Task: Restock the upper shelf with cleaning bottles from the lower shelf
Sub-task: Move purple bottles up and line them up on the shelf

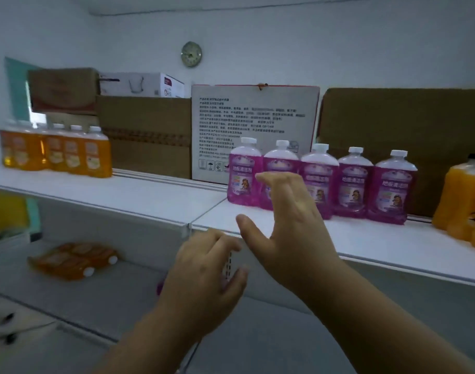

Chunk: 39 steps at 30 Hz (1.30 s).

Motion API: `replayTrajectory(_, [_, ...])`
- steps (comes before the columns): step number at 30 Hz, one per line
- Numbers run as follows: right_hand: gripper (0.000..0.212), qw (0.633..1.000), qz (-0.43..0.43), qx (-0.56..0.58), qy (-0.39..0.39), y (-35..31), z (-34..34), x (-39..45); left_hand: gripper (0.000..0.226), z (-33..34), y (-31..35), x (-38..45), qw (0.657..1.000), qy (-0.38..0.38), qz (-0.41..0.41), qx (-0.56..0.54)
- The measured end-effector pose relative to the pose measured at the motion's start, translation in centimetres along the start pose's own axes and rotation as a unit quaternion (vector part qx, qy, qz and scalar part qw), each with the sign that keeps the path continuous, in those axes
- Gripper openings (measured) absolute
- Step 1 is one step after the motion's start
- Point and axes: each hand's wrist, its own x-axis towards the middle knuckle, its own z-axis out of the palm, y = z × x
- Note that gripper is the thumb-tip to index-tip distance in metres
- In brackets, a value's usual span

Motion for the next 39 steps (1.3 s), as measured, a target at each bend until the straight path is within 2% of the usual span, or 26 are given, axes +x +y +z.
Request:
replayTrajectory(4, [0.054, 0.999, -0.024, 0.034, -0.024, -4.3, 3.6, -1.4, 0.03, -1.4, -4.7, -5.1, 0.995, -0.072, -0.069, 0.028])
replayTrajectory(8, [0.05, 0.998, 0.0, 0.051, -0.043, -7.1, 9.3, -3.6, 0.032, -1.1, -11.4, -9.7, 0.983, -0.15, -0.104, 0.034])
replayTrajectory(15, [0.047, 0.985, 0.147, 0.008, -0.091, -9.1, 19.4, -6.7, 0.036, 1.0, -21.7, -13.2, 0.956, -0.27, -0.109, -0.027])
replayTrajectory(21, [0.048, 0.966, 0.227, -0.061, -0.107, -7.8, 22.1, -7.1, 0.033, 6.2, -24.4, -11.2, 0.926, -0.347, -0.121, -0.08])
replayTrajectory(26, [0.048, 0.956, 0.259, -0.083, -0.106, -5.0, 23.4, -7.4, 0.033, 11.6, -24.5, -10.6, 0.93, -0.333, -0.142, -0.058])
replayTrajectory(29, [0.044, 0.957, 0.258, -0.077, -0.111, -2.9, 23.9, -8.0, 0.051, 14.5, -24.8, -8.8, 0.935, -0.299, -0.19, -0.002])
replayTrajectory(34, [0.043, 0.951, 0.266, -0.049, -0.15, -0.2, 24.8, -9.4, 0.075, 18.7, -24.5, -5.1, 0.88, -0.39, -0.266, 0.048])
replayTrajectory(37, [0.042, 0.945, 0.278, -0.033, -0.169, 1.4, 25.3, -9.5, 0.074, 19.5, -24.2, -4.5, 0.85, -0.45, -0.266, 0.068])
replayTrajectory(39, [0.046, 0.942, 0.286, -0.014, -0.176, 2.3, 26.0, -9.5, 0.069, 18.5, -24.4, -5.0, 0.822, -0.478, -0.31, 0.005])
